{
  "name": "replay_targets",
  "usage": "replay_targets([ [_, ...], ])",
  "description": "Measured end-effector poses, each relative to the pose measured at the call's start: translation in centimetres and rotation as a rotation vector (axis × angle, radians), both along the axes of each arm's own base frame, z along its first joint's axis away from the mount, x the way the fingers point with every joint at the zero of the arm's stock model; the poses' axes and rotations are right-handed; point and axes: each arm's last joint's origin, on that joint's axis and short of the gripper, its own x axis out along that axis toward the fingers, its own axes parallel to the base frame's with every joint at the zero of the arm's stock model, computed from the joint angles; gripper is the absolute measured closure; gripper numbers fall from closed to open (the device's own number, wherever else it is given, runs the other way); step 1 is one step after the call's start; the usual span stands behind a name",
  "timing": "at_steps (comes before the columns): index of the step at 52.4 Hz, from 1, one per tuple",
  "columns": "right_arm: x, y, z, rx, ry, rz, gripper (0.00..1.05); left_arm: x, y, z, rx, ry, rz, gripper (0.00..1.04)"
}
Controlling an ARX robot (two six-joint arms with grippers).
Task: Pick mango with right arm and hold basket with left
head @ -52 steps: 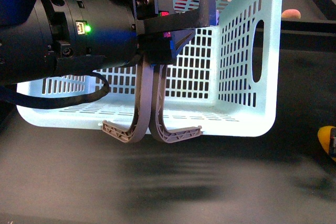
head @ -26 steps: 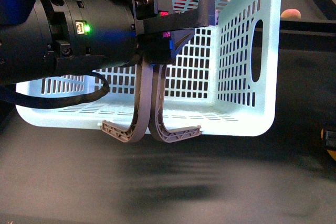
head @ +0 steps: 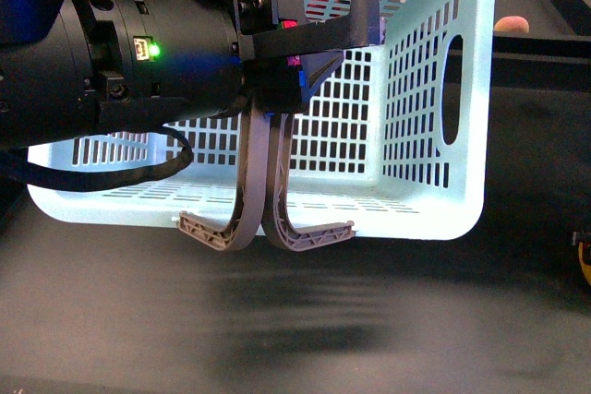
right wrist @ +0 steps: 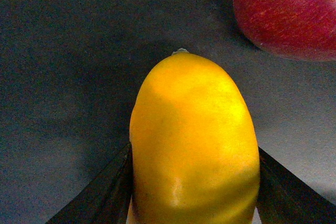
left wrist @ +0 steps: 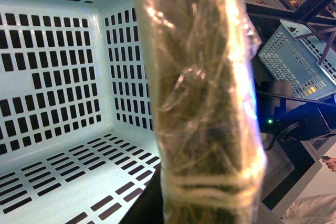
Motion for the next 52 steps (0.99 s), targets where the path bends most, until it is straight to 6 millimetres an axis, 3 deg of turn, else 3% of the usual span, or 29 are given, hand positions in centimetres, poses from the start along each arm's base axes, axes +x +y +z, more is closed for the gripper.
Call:
replay_targets([
  [11,-1.0,0.5,1.0,0.046,-0.018,0.027,0.5,0.0,0.0,0.0,0.0,0.0,0.0,0.97],
  [20,-1.6,1.1,3.6,0.088,-0.07,0.056,0.5,0.0,0.0,0.0,0.0,0.0,0.0,0.97],
  [32,-2.0,2.8,10.2,0.147,-0.213,0.137,0.51,0.0,0.0,0.0,0.0,0.0,0.0,0.97],
  [39,-3.5,5.6,16.3,0.23,-0.326,0.252,0.51,0.0,0.0,0.0,0.0,0.0,0.0,0.97],
  [52,-6.1,10.8,24.0,0.347,-0.465,0.469,0.51,0.0,0.0,0.0,0.0,0.0,0.0,0.97],
])
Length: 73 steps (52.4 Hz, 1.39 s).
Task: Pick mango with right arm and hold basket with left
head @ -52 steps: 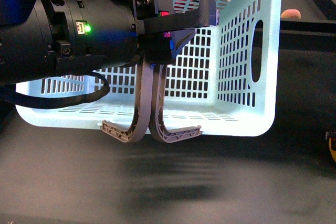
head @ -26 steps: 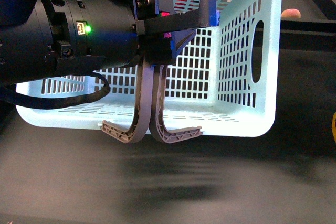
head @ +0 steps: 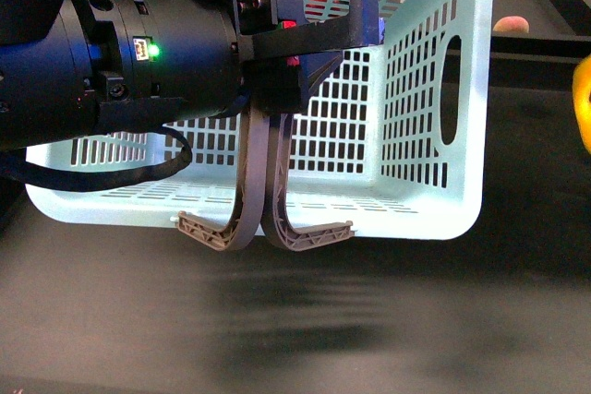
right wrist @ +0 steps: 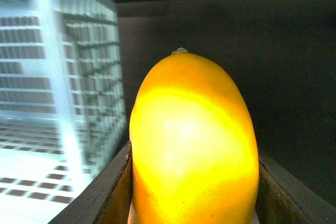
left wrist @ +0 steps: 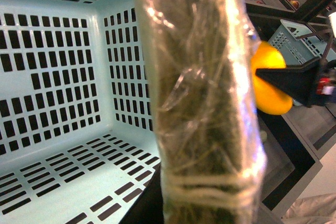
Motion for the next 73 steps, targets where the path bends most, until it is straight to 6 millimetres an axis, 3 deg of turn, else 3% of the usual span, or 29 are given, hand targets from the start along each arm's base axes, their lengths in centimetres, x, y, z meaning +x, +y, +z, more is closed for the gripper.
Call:
replay_targets([
  [9,-0.9,3.1,3.7,0.03,-0.087,0.09,0.51,0.0,0.0,0.0,0.0,0.0,0.0,0.97],
  [20,-0.6,7.1,5.2,0.029,-0.117,0.152,0.51,0.0,0.0,0.0,0.0,0.0,0.0,0.97],
  [34,1.7,12.2,3.5,0.005,-0.093,0.138,0.51,0.0,0.0,0.0,0.0,0.0,0.0,0.97],
  [52,4.1,14.3,0.3,0.01,-0.061,0.07,0.51,0.0,0.0,0.0,0.0,0.0,0.0,0.97],
  [60,4.5,14.4,-0.4,0.022,-0.06,0.048,0.3,0.0,0.0,0.0,0.0,0.0,0.001,0.97],
  [70,4.8,14.0,0.1,0.047,-0.1,0.015,0.08,0.0,0.0,0.0,0.0,0.0,-0.003,0.97],
  [73,4.6,13.8,0.5,0.052,-0.114,-0.001,0.06,0.0,0.0,0.0,-0.001,0.003,-0.001,0.97],
])
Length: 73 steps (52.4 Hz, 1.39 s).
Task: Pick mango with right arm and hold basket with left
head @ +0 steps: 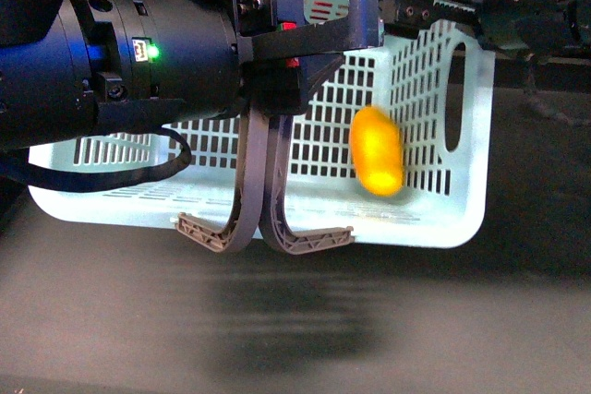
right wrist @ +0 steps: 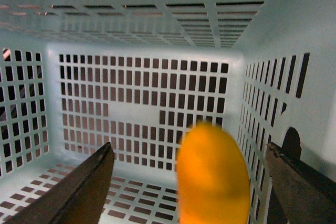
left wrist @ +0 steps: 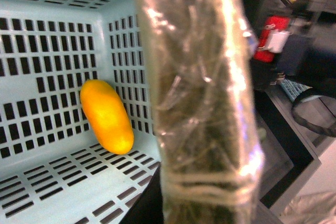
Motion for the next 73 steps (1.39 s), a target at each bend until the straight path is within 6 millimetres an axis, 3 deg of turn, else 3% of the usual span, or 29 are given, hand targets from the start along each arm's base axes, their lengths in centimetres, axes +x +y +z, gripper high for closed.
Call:
replay_targets([
  [9,-1.9,-1.5,1.7,0.003,-0.061,-0.064,0.08,-0.1,0.0,-0.1,-0.001,0.006,0.001,0.97],
  [17,-4.9,-3.3,3.9,0.0,-0.135,-0.128,0.08,0.0,0.1,-0.1,0.002,0.004,0.007,0.97],
  [34,-13.9,-6.4,6.6,0.008,-0.182,-0.234,0.08,0.0,0.1,-0.1,0.001,0.005,0.004,0.97],
  [47,-19.9,-7.0,6.4,0.005,-0.18,-0.336,0.08,0.0,0.0,-0.1,0.0,0.005,0.001,0.97],
  [65,-20.6,-6.9,6.5,0.007,-0.197,-0.332,0.08,0.0,0.1,-0.1,0.001,0.005,0.005,0.97],
  [73,-21.1,-7.4,5.7,-0.105,-0.385,-0.349,0.27,0.0,0.1,-0.1,0.001,0.004,0.003,0.97],
])
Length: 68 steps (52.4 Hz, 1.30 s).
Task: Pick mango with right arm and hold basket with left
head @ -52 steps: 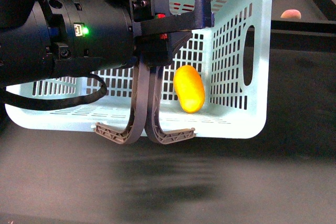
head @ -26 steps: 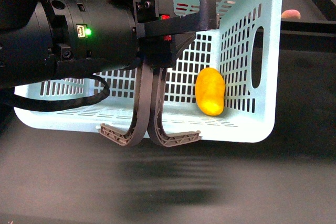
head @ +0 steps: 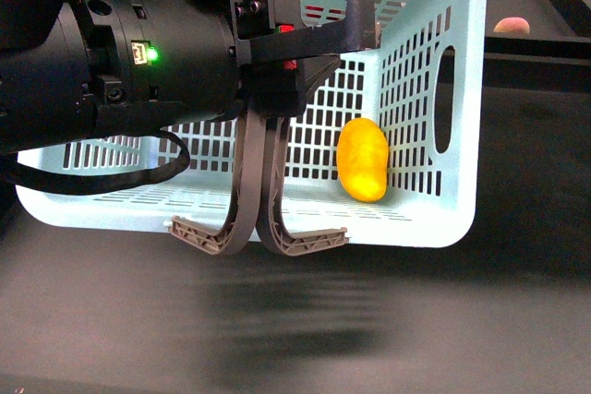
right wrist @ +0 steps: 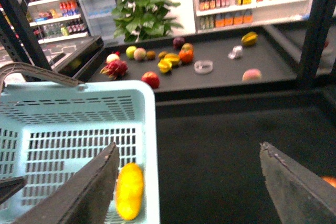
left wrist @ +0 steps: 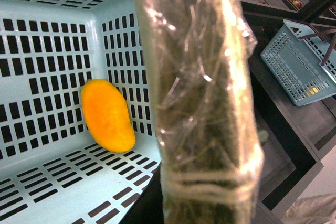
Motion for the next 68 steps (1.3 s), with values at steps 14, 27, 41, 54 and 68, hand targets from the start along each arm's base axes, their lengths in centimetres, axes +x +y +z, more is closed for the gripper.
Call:
replay_targets([
  [14,-1.1,-1.1,-1.4,-0.11,-0.027,-0.004,0.66,0.0,0.0,0.0,-0.001,0.0,-0.001,0.97],
  [27,-1.9,-2.2,-2.5,-0.127,-0.027,0.019,1.04,0.0,0.0,0.0,-0.001,0.001,0.0,0.97],
  [41,-2.6,-2.7,-3.1,-0.128,-0.028,-0.008,1.03,0.0,0.0,0.0,0.0,0.0,0.001,0.97],
  [54,-3.1,-2.7,-4.2,-0.128,-0.036,-0.009,1.03,0.0,0.0,0.0,-0.001,0.001,-0.001,0.97],
  [68,-3.5,-2.7,-4.2,-0.128,-0.039,-0.01,1.03,0.0,0.0,0.0,0.0,0.0,0.0,0.97],
])
